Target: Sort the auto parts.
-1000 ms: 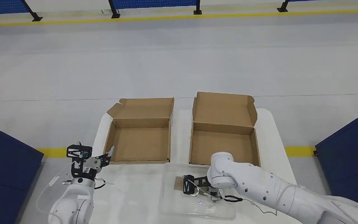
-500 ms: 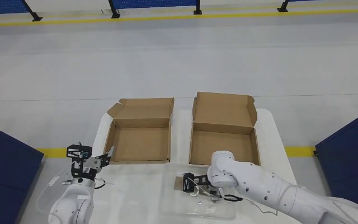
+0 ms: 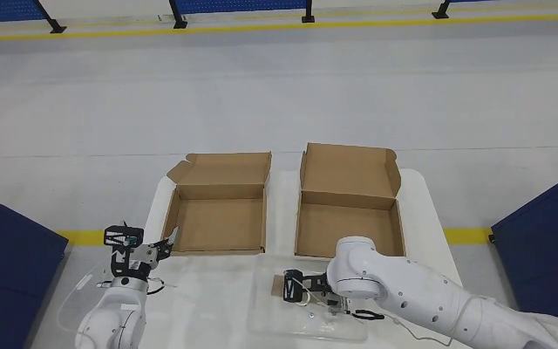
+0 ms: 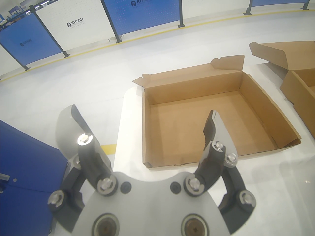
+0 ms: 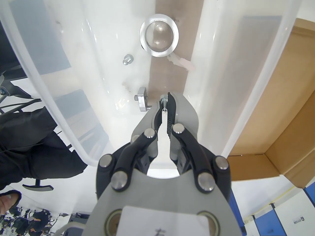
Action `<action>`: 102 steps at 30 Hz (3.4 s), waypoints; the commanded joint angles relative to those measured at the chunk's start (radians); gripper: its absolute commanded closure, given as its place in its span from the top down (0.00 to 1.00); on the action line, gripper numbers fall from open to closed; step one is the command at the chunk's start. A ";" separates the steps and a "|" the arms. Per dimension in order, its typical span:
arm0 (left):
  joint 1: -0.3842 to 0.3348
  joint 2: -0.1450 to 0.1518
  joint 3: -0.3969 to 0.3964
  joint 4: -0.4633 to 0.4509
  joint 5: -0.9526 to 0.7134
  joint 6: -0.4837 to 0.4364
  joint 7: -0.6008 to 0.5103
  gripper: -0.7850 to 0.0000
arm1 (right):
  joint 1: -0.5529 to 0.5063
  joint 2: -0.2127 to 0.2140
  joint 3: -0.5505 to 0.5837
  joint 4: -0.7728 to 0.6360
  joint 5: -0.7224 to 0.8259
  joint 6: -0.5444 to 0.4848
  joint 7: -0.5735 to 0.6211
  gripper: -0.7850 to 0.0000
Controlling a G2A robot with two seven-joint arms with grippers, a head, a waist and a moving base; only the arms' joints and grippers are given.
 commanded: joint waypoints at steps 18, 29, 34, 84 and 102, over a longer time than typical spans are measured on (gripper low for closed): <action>0.000 0.000 0.000 0.000 0.000 0.000 0.000 1.00 | -0.024 0.142 0.182 0.009 0.420 -0.201 -0.201 0.00; 0.000 0.000 0.000 0.000 0.000 0.000 0.000 1.00 | -0.020 0.177 0.189 0.019 0.492 -0.228 -0.228 0.00; 0.000 0.000 0.000 0.000 0.000 0.000 0.000 1.00 | -0.035 0.178 0.195 0.025 0.505 -0.225 -0.271 0.00; 0.000 0.000 0.000 0.000 0.000 0.000 0.000 1.00 | 0.056 0.358 0.046 -0.066 1.584 -0.624 -0.624 0.00; 0.000 0.000 0.000 0.000 0.000 0.000 0.000 1.00 | -0.066 0.351 0.127 -0.212 2.002 -0.610 -0.609 0.00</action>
